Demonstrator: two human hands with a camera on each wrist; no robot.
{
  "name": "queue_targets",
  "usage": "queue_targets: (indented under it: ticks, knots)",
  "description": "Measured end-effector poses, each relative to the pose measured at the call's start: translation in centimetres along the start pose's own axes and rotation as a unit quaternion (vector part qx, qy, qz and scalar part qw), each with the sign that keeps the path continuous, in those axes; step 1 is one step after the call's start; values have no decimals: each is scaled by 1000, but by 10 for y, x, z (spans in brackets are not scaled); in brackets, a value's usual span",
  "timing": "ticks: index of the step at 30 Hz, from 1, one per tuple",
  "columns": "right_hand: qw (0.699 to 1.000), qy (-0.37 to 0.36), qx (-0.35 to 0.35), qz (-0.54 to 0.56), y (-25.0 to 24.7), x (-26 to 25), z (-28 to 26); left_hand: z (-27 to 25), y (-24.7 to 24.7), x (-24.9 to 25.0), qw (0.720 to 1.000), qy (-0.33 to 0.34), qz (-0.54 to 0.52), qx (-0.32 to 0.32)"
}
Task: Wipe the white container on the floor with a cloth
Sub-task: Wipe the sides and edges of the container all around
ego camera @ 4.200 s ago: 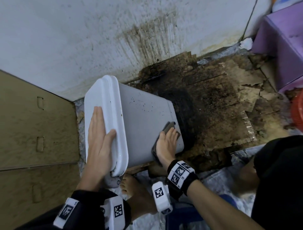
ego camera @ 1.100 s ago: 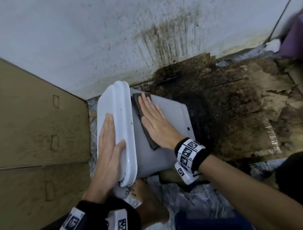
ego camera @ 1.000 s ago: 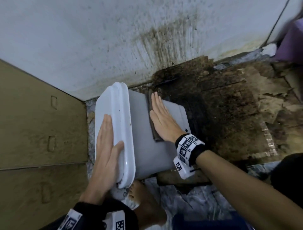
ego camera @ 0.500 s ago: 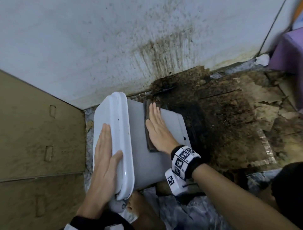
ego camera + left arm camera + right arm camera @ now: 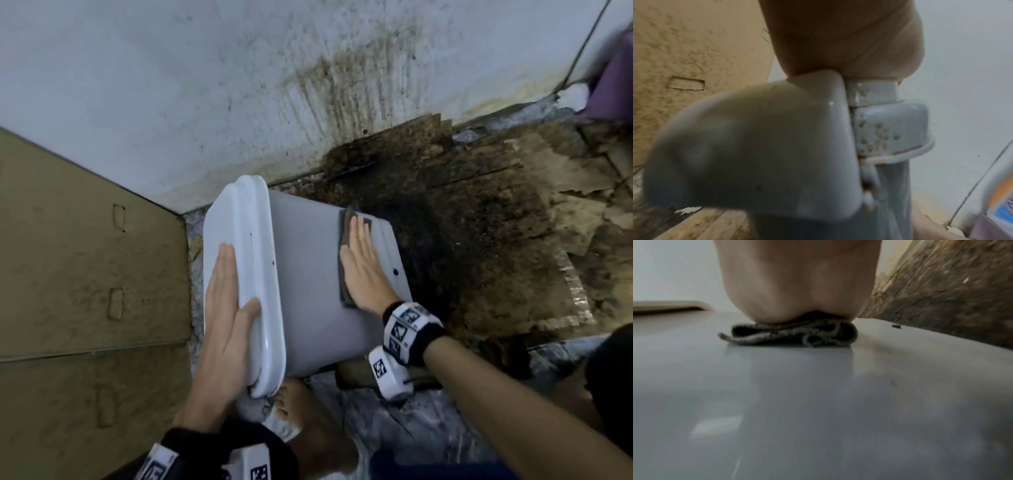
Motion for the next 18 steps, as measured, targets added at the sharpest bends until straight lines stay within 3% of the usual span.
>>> queue_targets:
  ticks: [5, 10, 12, 15, 18]
  knots:
    - [988, 145, 1, 61, -14, 53, 40, 0, 8, 7, 1000, 19, 16, -9]
    - [989, 143, 30, 38, 8, 6, -47, -1, 8, 9, 999, 29, 15, -1]
    - [990, 130, 14, 58, 14, -5, -55, 3, 9, 6, 1000, 11, 21, -7]
    - [990, 138, -2, 9, 6, 17, -25, 4, 11, 5, 1000, 17, 16, -6]
    - [972, 236, -19, 0, -11, 60, 10, 0, 18, 13, 999, 37, 28, -19]
Point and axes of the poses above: each hand's wrist, its own z-axis towards the middle knuckle, its own y-axis out of the palm, x = y × z, the point moved 6 cm from there along z, towards the middle knuckle, and after that the axes turned 14 degrees about -z, right-handed, at the moved point
